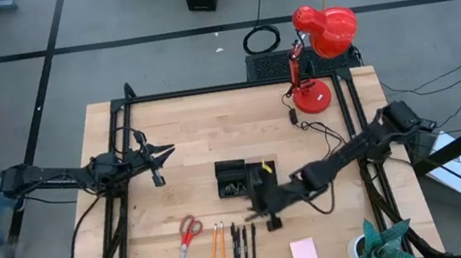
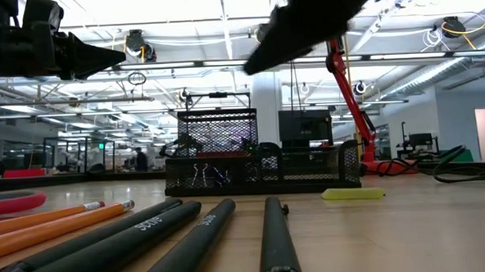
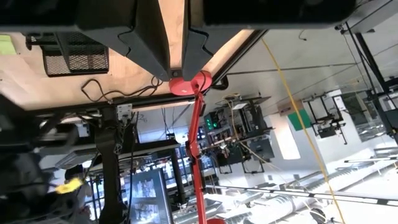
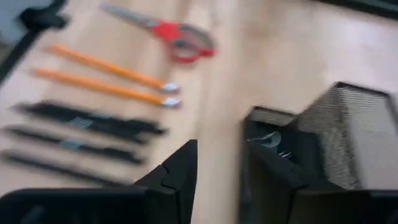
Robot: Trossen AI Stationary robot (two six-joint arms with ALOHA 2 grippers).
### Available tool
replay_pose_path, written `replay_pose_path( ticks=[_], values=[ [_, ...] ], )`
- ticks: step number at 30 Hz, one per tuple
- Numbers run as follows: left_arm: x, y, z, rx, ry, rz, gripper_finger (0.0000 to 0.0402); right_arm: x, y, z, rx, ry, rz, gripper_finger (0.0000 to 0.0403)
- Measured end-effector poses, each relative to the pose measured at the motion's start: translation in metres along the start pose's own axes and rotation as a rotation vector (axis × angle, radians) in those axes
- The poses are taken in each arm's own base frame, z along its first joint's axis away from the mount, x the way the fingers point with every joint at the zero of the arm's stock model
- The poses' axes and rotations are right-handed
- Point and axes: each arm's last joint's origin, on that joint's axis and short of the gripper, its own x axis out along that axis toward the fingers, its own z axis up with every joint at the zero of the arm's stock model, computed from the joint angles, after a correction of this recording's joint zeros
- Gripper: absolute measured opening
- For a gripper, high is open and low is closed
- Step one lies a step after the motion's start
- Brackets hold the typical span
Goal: Pick and place office supplies into organizer
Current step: Put the green eraser into the black desk organizer
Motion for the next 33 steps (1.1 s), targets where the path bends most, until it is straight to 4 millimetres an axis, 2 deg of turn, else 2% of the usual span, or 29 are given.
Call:
replay_pose_path(
  ticks=[6, 13, 24, 33],
  values=[
    [0.000, 0.000, 0.000, 0.000, 0.000, 0.000, 0.0049, -0.008, 0.027, -0.016, 0.060, 0.116, 0.042, 0.0143],
    [0.000, 0.000, 0.000, -0.014, -0.001, 0.000, 0.0049, -0.009, 0.038, -0.023, 0.128, 0.145, 0.024, 0.0162],
    [0.000, 0.000, -0.001, 0.001, 0.007, -0.002, 0.0049, 0.002, 0.037, -0.073, 0.276, 0.128, 0.023, 0.0168],
    [0.000, 0.000, -0.001, 0.003, 0.014, -0.004, 0.0049, 0.003, 0.035, -0.085, 0.320, 0.126, -0.002, 0.0171]
  ],
)
